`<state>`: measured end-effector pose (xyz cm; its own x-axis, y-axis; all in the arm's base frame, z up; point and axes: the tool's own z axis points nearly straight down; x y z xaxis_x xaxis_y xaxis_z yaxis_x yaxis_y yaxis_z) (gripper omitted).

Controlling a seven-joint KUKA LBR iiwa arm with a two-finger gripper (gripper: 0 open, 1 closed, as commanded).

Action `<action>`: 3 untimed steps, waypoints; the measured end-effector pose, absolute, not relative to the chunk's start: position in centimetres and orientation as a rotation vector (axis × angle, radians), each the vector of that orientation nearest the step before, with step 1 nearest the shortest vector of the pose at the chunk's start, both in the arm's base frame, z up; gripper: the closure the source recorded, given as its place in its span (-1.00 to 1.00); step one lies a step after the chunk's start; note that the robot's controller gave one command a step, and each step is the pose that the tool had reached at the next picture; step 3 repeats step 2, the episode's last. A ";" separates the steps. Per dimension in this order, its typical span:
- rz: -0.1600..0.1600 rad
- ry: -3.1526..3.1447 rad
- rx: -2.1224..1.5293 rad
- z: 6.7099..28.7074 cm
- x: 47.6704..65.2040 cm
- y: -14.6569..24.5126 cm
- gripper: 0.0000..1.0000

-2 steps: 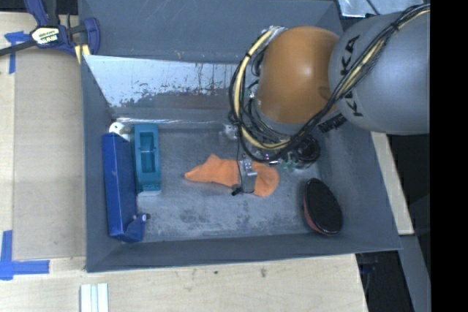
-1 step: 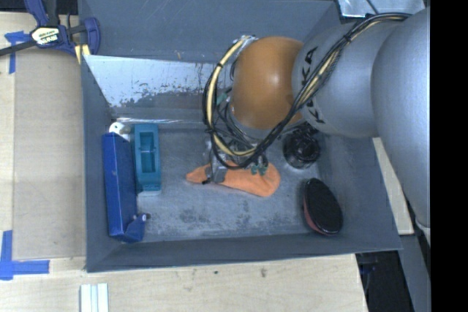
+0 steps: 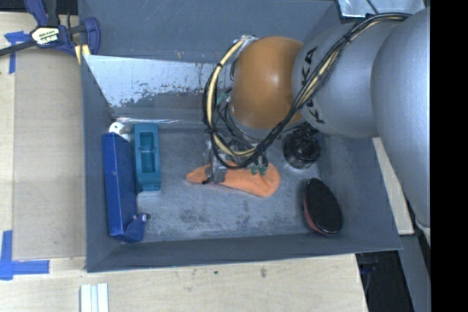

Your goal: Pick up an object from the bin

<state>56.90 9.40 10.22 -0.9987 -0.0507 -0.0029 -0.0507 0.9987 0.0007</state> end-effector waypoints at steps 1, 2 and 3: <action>-0.001 3.143 -0.104 15.1 54.8 10.5 1.00; 0.002 3.135 -0.138 21.4 57.5 7.0 1.00; 0.002 3.135 -0.138 21.4 57.5 7.0 1.00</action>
Offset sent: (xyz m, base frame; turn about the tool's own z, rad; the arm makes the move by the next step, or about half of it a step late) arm 0.0075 -0.0275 0.1131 -0.0366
